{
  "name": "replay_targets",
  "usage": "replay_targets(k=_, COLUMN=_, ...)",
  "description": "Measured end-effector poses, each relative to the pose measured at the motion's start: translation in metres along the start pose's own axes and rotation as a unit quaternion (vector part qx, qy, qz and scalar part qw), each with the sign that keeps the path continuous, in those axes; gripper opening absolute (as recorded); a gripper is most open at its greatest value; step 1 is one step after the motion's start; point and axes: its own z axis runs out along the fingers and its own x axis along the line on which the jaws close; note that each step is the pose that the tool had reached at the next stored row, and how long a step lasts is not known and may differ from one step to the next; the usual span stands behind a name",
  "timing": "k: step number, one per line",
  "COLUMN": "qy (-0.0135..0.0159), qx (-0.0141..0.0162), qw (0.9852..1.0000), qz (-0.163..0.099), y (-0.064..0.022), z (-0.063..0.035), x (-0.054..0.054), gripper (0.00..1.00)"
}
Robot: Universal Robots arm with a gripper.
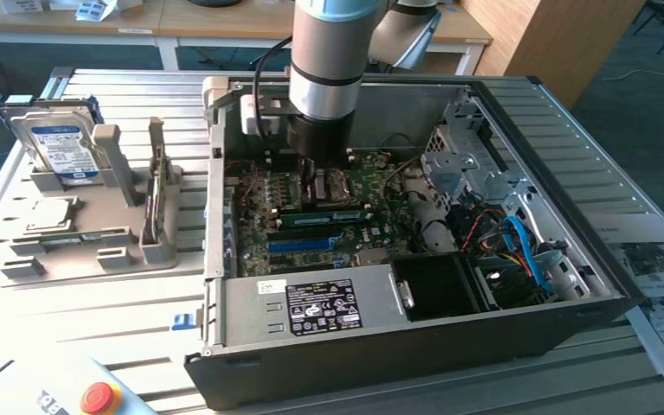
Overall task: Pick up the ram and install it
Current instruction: 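Press down the ram until it locks into place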
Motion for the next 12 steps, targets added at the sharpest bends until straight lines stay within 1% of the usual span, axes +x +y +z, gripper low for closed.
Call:
replay_targets(k=5, qy=0.0, qx=0.0, qw=1.0, qz=0.0, y=0.0002, z=-0.0075, x=0.0, gripper=0.1)
replay_targets(k=12, qy=0.0, qx=0.0, qw=1.0, qz=0.0, y=0.0005, z=-0.0213, x=0.0, gripper=0.1)
